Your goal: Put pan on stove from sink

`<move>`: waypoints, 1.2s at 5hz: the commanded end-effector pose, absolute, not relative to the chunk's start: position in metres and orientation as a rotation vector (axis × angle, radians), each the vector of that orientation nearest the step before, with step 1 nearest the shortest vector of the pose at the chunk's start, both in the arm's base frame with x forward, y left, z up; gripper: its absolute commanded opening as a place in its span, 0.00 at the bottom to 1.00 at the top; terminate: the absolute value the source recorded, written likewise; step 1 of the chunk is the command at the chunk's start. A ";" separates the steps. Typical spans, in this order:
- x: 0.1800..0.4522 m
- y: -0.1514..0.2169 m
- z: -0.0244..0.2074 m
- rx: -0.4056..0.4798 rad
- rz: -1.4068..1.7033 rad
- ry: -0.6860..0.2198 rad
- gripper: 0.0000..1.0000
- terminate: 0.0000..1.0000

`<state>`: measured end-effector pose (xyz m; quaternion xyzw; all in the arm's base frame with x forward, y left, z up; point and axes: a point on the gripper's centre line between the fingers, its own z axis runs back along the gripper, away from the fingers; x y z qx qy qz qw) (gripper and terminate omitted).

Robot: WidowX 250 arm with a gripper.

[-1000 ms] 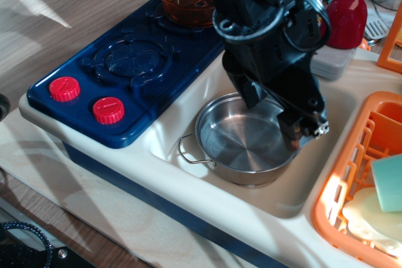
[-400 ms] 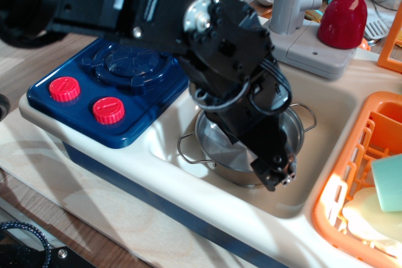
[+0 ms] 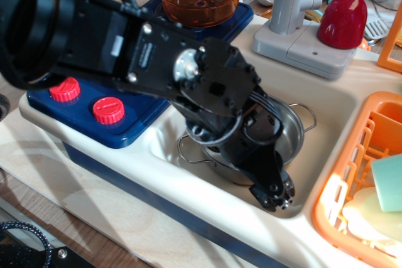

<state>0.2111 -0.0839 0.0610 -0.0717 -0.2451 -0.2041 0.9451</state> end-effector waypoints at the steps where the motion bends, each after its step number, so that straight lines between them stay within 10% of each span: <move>1: 0.218 -0.087 0.055 -0.166 -0.398 -0.512 0.00 0.00; 6: 0.222 -0.099 0.155 0.062 -0.395 -0.403 0.00 0.00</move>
